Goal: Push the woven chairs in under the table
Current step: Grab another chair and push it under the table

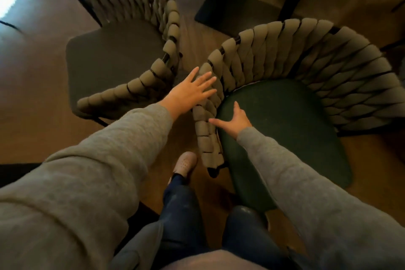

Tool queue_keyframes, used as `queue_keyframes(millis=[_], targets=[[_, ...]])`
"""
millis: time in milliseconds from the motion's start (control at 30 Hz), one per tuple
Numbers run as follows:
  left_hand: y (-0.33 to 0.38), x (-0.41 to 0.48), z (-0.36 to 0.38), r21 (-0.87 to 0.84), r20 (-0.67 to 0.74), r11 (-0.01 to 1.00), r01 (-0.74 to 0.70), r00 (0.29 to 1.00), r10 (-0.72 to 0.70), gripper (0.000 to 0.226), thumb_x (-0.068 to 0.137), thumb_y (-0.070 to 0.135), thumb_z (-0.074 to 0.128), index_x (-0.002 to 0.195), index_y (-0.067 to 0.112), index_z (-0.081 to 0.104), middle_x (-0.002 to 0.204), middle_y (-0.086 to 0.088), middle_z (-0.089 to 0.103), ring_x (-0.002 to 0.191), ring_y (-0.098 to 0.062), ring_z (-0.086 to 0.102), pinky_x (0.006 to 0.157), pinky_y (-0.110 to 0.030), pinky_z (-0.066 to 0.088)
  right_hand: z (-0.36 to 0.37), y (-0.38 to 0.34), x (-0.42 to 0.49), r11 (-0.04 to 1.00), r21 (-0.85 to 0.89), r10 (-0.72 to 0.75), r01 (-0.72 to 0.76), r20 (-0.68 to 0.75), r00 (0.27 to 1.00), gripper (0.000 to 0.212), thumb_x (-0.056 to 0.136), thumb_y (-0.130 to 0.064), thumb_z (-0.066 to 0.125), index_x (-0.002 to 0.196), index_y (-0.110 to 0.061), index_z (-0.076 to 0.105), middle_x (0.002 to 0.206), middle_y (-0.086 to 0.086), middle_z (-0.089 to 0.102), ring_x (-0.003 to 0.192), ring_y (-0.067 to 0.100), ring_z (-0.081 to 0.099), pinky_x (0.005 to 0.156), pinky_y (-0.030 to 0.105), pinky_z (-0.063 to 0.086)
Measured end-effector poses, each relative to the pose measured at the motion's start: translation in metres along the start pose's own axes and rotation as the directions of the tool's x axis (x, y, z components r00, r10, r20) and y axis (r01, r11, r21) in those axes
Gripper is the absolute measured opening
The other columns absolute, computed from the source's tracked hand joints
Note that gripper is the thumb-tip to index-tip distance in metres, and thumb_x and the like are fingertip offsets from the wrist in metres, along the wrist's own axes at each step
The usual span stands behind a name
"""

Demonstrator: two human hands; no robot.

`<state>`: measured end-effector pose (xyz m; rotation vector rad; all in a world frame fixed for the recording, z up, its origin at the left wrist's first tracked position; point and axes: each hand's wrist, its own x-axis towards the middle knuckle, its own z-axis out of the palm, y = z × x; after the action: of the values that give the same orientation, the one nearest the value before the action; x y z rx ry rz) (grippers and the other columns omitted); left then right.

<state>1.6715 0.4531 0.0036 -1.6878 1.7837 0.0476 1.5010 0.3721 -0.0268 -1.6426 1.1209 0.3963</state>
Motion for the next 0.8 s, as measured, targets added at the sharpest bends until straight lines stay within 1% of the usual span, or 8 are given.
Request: queue_keyframes(millis=[100,200,300,367,433,533,667,800], targets=[[-0.028,0.024,0.011,0.109,0.011,0.981,-0.162,0.987,0.162,0.081,0.09,0.014,0.061,0.154,0.024,0.013,0.162,-0.009,0.004,0.148,-0.031,-0.005,0.116,-0.058,-0.001,0.034,-0.023,0.011,0.991,0.094,0.098,-0.101,0.031,0.995,0.118,0.075,-0.049,0.078,0.156,-0.021,-0.003,0.162,0.009,0.007,0.147,0.032,0.015,0.115,0.046,0.023],[-0.047,0.046,0.02,0.211,0.027,0.92,-0.33,0.943,0.332,0.072,0.087,0.01,0.063,0.15,0.023,0.029,0.159,-0.009,0.019,0.149,-0.031,0.002,0.115,-0.059,-0.003,0.077,-0.046,0.022,0.972,0.177,0.157,-0.157,0.017,0.987,0.117,0.074,-0.044,0.08,0.156,-0.023,-0.001,0.161,0.009,0.015,0.144,0.033,0.024,0.115,0.048,0.029],[-0.062,0.071,0.019,0.304,0.009,0.832,-0.464,0.875,0.485,0.059,0.087,0.007,0.062,0.142,0.02,0.043,0.148,-0.01,0.041,0.148,-0.032,0.01,0.115,-0.059,-0.003,0.104,-0.058,0.032,0.968,0.102,0.242,-0.228,-0.159,0.957,0.099,0.083,-0.038,0.072,0.155,-0.025,0.007,0.153,0.01,0.031,0.135,0.033,0.04,0.106,0.047,0.04],[-0.067,0.088,0.019,0.352,0.003,0.782,-0.514,0.836,0.548,0.054,0.088,0.006,0.06,0.138,0.021,0.048,0.143,-0.008,0.048,0.147,-0.031,0.015,0.115,-0.058,-0.002,0.109,-0.06,0.035,0.961,0.034,0.275,-0.276,-0.266,0.924,0.084,0.088,-0.033,0.066,0.153,-0.028,0.014,0.145,0.01,0.042,0.125,0.034,0.05,0.097,0.044,0.045],[-0.07,0.102,0.024,0.395,0.011,0.741,-0.543,0.809,0.588,0.051,0.09,0.009,0.059,0.138,0.023,0.049,0.14,-0.005,0.052,0.145,-0.03,0.022,0.116,-0.056,0.0,0.111,-0.06,0.036,0.969,-0.031,0.22,-0.244,-0.334,0.916,0.066,0.091,-0.028,0.06,0.148,-0.03,0.027,0.134,0.011,0.053,0.116,0.035,0.055,0.091,0.043,0.046],[-0.071,0.109,0.029,0.4,0.022,0.709,-0.58,0.78,0.626,0.044,0.093,0.014,0.057,0.135,0.024,0.05,0.131,-0.003,0.057,0.133,-0.029,0.041,0.118,-0.052,0.015,0.113,-0.059,0.035,0.982,-0.058,0.147,-0.182,-0.38,0.913,0.045,0.092,-0.023,0.054,0.136,-0.026,0.043,0.118,0.014,0.063,0.104,0.037,0.06,0.079,0.04,0.046],[-0.062,0.097,0.035,0.382,-0.011,0.706,-0.597,0.76,0.649,0.03,0.094,0.022,0.053,0.124,0.023,0.055,0.118,-0.002,0.062,0.117,-0.029,0.05,0.11,-0.048,0.03,0.12,-0.05,0.021,0.986,-0.06,0.119,-0.155,-0.401,0.908,0.037,0.094,-0.02,0.052,0.13,-0.023,0.048,0.112,0.013,0.065,0.101,0.036,0.062,0.077,0.04,0.046],[-0.037,0.071,0.037,0.324,-0.01,0.727,-0.606,0.766,0.643,0.028,0.093,0.027,0.053,0.121,0.023,0.057,0.114,-0.002,0.063,0.112,-0.028,0.052,0.107,-0.045,0.032,0.13,-0.029,-0.004,0.977,-0.098,0.138,-0.187,-0.377,0.916,0.04,0.093,-0.021,0.055,0.132,-0.025,0.048,0.112,0.011,0.066,0.104,0.035,0.062,0.082,0.039,0.048]])
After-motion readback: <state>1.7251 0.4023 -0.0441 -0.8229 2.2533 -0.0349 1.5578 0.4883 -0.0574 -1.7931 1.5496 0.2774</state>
